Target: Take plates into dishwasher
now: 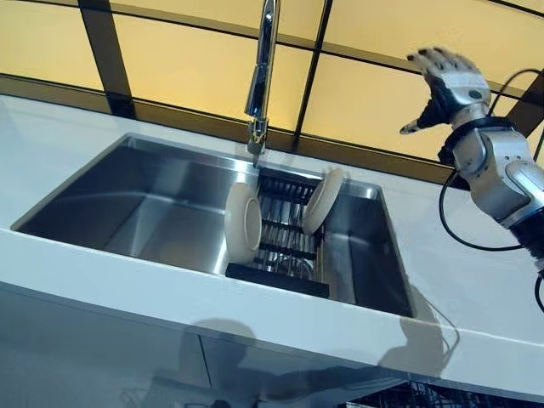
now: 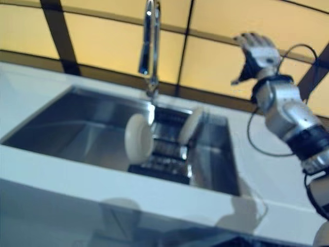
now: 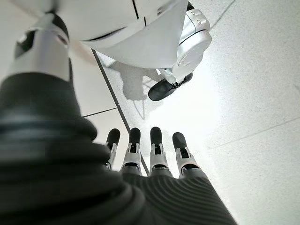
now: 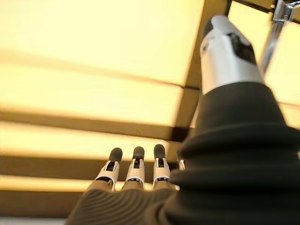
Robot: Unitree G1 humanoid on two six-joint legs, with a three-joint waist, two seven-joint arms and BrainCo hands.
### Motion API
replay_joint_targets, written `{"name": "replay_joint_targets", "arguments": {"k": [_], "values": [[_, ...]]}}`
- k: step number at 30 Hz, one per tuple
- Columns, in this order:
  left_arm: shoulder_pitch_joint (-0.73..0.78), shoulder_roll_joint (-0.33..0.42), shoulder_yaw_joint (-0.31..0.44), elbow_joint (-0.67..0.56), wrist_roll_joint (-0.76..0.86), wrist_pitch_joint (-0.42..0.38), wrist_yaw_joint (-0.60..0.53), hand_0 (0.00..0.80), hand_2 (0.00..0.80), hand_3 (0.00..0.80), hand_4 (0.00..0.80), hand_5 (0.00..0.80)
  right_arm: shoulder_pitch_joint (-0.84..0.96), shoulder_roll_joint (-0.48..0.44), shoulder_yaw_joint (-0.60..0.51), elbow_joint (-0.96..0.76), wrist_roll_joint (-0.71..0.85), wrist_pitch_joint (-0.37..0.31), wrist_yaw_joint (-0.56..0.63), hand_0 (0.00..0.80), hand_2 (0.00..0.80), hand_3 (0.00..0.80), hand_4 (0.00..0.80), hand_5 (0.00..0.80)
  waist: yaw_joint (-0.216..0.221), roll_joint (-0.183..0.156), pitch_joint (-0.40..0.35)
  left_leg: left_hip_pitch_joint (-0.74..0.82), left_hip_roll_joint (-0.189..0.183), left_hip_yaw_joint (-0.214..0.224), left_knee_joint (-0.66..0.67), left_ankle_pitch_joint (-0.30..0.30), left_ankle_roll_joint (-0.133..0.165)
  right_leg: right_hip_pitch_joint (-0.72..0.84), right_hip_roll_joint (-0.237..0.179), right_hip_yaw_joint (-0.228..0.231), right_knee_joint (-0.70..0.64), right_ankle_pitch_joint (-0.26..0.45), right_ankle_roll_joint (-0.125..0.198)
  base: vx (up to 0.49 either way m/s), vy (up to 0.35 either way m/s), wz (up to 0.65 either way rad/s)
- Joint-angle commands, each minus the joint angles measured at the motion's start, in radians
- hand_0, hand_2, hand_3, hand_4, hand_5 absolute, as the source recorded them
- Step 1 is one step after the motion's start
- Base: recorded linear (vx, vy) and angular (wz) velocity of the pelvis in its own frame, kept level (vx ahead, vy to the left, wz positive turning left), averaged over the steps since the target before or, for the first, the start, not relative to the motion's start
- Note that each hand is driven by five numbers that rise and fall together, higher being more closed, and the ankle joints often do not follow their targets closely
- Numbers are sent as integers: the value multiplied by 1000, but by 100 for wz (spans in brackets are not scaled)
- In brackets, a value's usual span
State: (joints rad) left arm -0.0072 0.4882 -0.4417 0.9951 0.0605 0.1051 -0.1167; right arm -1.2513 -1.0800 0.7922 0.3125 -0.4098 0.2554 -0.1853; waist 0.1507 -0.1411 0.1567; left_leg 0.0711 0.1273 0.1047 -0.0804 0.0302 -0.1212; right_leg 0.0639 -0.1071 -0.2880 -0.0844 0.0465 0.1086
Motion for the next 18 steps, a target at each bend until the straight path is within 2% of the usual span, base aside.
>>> {"name": "replay_joint_targets", "arguments": {"k": [1, 5, 6, 18], "values": [[-42, 40, -30, -18, -28, 8, 3, 0, 0, 0, 0, 0, -148, -83, 91, -36, -97, -14, -65, 0, 0, 0, 0, 0, 18, -67, 51, -19, 3, -26, -1, -52, 43, -25, -48, -5, -3, 53, 103, -111, -43, 3], [-53, 39, -38, -22, -33, 8, 6, 0, 0, 0, 0, 0, -135, -114, 83, -62, -121, -65, -97, 0, 0, 0, 0, 0, 14, -65, 58, -29, 2, -36, -3, -52, 44, -33, -50, -7, -3, 56, 106, -33, -6, 10], [-55, 40, -41, -19, -34, 4, 3, 0, 0, 0, 0, 0, -138, -121, 91, -66, -130, -95, -97, 0, 0, 0, 0, 0, 14, -64, 59, -30, 1, -38, -3, -53, 45, -33, -50, -7, -3, 56, 107, -2, 7, 13], [-48, 41, -36, -21, -18, 0, -6, 0, 0, 0, 0, 0, -110, -115, 132, -27, -254, -242, -42, 0, 0, 0, 0, 0, 29, -68, 50, -33, -3, -54, -6, -57, 44, -28, -48, -13, -3, 53, 108, -1, 1, 2]]}}
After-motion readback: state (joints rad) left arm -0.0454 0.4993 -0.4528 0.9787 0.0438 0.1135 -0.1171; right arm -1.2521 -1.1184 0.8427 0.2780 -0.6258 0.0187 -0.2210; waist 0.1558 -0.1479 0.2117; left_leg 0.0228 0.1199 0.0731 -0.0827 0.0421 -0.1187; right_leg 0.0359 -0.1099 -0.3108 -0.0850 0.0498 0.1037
